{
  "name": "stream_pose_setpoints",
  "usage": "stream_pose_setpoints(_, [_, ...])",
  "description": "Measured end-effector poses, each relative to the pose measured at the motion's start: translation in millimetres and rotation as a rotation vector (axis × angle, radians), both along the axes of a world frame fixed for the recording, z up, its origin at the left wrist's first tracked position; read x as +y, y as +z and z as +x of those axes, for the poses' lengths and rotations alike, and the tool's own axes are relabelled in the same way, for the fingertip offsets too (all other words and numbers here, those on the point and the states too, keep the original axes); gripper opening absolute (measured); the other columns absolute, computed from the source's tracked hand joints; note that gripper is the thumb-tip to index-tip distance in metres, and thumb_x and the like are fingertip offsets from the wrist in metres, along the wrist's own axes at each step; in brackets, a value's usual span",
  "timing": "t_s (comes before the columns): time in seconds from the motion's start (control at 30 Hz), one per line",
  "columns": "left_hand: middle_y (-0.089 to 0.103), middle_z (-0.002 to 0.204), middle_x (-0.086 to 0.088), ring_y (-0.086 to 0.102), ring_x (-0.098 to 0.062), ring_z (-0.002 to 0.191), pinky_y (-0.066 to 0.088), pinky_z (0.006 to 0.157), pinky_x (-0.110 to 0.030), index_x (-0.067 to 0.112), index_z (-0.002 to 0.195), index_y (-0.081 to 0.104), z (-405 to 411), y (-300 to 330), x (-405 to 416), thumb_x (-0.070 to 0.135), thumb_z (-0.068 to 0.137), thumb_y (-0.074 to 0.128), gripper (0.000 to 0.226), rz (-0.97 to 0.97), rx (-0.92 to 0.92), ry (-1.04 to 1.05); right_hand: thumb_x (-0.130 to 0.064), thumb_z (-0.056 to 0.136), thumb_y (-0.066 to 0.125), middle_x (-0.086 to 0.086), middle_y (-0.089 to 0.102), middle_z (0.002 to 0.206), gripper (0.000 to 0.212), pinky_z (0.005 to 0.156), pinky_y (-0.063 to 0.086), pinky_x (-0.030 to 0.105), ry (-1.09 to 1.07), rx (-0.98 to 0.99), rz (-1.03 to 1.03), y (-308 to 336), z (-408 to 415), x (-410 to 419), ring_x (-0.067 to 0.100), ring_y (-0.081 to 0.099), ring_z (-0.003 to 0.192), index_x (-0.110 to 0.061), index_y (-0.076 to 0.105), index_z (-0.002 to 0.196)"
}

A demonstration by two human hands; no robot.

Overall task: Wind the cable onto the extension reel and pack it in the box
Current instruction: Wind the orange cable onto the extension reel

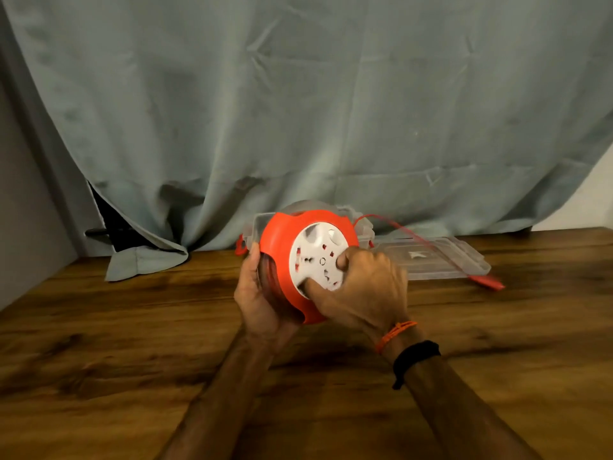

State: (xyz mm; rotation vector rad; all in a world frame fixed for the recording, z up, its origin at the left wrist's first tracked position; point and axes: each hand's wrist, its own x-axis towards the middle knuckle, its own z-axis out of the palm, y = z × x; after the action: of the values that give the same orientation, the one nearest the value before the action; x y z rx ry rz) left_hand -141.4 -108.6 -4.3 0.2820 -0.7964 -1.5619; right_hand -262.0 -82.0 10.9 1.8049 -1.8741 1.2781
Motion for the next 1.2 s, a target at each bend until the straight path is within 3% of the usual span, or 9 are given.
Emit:
stream_pose_setpoints(0.1, [0.073, 0.116, -0.018, 0.07, -0.034, 0.108, 0.049, 0.099, -0.052, 0.014, 0.105, 0.079, -3.1, 3.8, 3.0, 0.057, 0.085, 0.041, 0.061, 0.007, -0.02, 0.019, -0.082, 0.066, 0.051, -0.003, 0.058, 0.051, 0.071, 0.055, 0.047, 0.03, 0.051, -0.227, 0.048, 4.7, 11.0, 2.6, 0.021, 0.062, 0.061, -0.013, 0.051, 0.048])
stream_pose_setpoints(0.17, [0.069, 0.123, -0.021, 0.065, -0.038, 0.116, 0.044, 0.106, -0.055, 0.011, 0.116, 0.074, -1.8, 3.3, 3.8, 0.059, 0.084, 0.043, 0.066, 0.015, 0.003, 0.022, -0.076, 0.073, 0.055, -0.005, 0.051, 0.044, 0.071, 0.048, 0.039, 0.024, 0.089, -0.326, 0.075, 5.4, 14.9, 3.3, 0.015, 0.06, 0.054, -0.012, 0.046, 0.044])
stream_pose_setpoints(0.33, [0.075, 0.113, -0.016, 0.072, -0.031, 0.103, 0.059, 0.087, -0.043, 0.012, 0.108, 0.078, -0.4, 4.8, 2.8, 0.055, 0.097, 0.031, 0.064, 0.033, -0.003, 0.022, -0.081, 0.071, 0.046, -0.002, 0.063, 0.056, 0.072, 0.057, 0.054, 0.035, 0.128, -0.288, 0.056, -0.1, 12.4, -3.0, 0.017, 0.065, 0.064, -0.013, 0.052, 0.048])
stream_pose_setpoints(0.47, [0.066, 0.129, -0.02, 0.064, -0.037, 0.118, 0.054, 0.095, -0.048, 0.008, 0.136, 0.058, 2.7, 9.5, 5.1, 0.055, 0.091, 0.036, 0.069, 0.005, -0.002, 0.012, -0.069, 0.074, 0.062, -0.011, 0.056, 0.045, 0.057, 0.051, 0.045, 0.026, 0.223, -0.176, 0.027, 7.1, -2.9, -2.0, 0.005, 0.058, 0.053, -0.019, 0.057, 0.047])
stream_pose_setpoints(0.53, [0.066, 0.129, -0.02, 0.065, -0.036, 0.117, 0.057, 0.091, -0.046, 0.008, 0.139, 0.055, 3.1, 11.0, 4.7, 0.055, 0.097, 0.03, 0.068, -0.002, 0.001, -0.012, -0.062, 0.071, 0.069, -0.015, 0.046, 0.042, 0.043, 0.054, 0.04, 0.024, 0.236, -0.083, -0.007, 12.5, -14.4, -1.6, 0.004, 0.051, 0.051, -0.025, 0.058, 0.052])
stream_pose_setpoints(0.63, [0.057, 0.14, -0.021, 0.056, -0.04, 0.128, 0.047, 0.104, -0.056, 0.011, 0.145, 0.048, 5.3, 8.9, 2.9, 0.06, 0.098, 0.026, 0.072, 0.006, 0.001, -0.022, -0.055, 0.067, 0.07, -0.013, 0.046, 0.042, 0.027, 0.06, 0.048, 0.028, 0.277, 0.049, -0.017, 17.8, -28.4, -2.5, 0.004, 0.049, 0.05, -0.031, 0.058, 0.071])
stream_pose_setpoints(0.83, [0.053, 0.144, -0.023, 0.052, -0.043, 0.131, 0.037, 0.11, -0.063, 0.01, 0.146, 0.047, 4.9, 6.5, 1.2, 0.062, 0.092, 0.034, 0.076, 0.034, 0.0, -0.035, -0.057, 0.067, 0.06, -0.018, 0.045, 0.056, 0.058, 0.065, 0.051, 0.034, 0.282, 0.273, 0.015, 20.2, -34.4, 0.9, 0.02, 0.061, 0.065, -0.031, 0.055, 0.12])
stream_pose_setpoints(1.07, [0.056, 0.141, -0.024, 0.05, -0.044, 0.132, 0.029, 0.113, -0.066, 0.009, 0.142, 0.052, 4.4, 4.8, 0.9, 0.062, 0.083, 0.043, 0.08, 0.027, 0.008, -0.057, -0.061, 0.069, 0.052, 0.0, 0.067, 0.072, 0.068, 0.075, 0.049, 0.036, 0.242, 0.336, -0.014, 13.6, -33.1, -2.0, 0.028, 0.065, 0.079, -0.033, 0.049, 0.131])
stream_pose_setpoints(1.2, [0.062, 0.134, -0.022, 0.058, -0.041, 0.125, 0.043, 0.106, -0.059, 0.01, 0.136, 0.059, 3.7, 2.3, -0.1, 0.06, 0.088, 0.038, 0.072, 0.005, 0.0, -0.047, -0.063, 0.068, 0.057, 0.003, 0.069, 0.087, 0.071, 0.083, 0.043, 0.039, 0.188, 0.296, -0.028, 11.1, -28.3, 0.7, 0.03, 0.063, 0.091, -0.031, 0.051, 0.13])
